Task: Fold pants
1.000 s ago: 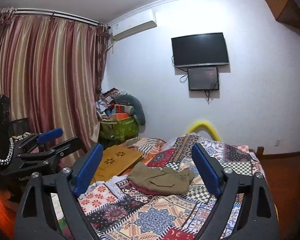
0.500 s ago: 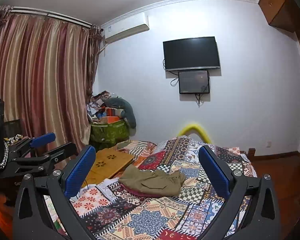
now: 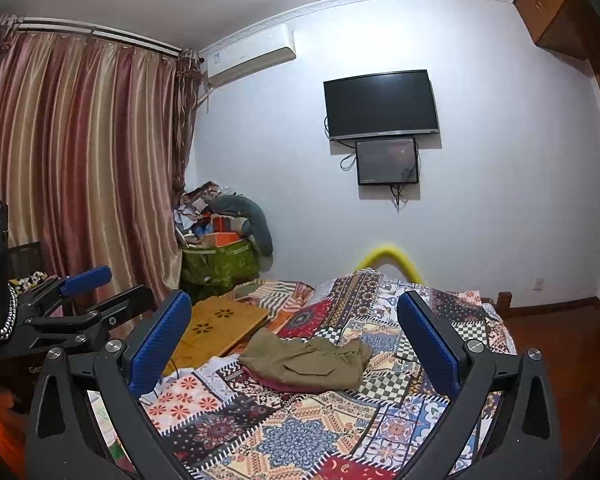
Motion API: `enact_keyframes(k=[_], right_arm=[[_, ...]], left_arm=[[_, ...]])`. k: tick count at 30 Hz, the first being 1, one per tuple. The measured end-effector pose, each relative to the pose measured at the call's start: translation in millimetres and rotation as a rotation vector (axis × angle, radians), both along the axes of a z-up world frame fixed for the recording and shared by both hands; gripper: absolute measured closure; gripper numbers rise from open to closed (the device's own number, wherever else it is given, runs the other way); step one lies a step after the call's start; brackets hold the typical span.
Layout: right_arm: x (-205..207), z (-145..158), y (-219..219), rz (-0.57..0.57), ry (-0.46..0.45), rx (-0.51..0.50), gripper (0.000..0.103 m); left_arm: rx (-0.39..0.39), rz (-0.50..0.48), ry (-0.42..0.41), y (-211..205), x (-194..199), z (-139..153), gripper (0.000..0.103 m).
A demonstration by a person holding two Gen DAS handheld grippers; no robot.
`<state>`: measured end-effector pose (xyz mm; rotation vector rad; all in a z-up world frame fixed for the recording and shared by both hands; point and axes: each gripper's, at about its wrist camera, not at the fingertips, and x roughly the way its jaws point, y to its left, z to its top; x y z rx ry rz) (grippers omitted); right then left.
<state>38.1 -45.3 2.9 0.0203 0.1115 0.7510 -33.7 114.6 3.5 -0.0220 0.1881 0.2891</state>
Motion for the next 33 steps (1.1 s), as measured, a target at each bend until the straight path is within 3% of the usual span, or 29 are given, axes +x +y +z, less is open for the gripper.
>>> enact_keyframes(k=[13, 33], right_arm=[[0.1, 1.3, -1.7, -0.014, -0.006, 0.009, 0.001], [-0.7, -0.1, 0.7, -0.019, -0.001, 0.008, 0.0]], left_arm=[[-0.001, 0.004, -0.009, -1.9, -2.5, 1.3, 0.004], [-0.027, -0.023, 0.002, 1.0, -1.3, 2.5, 0.002]])
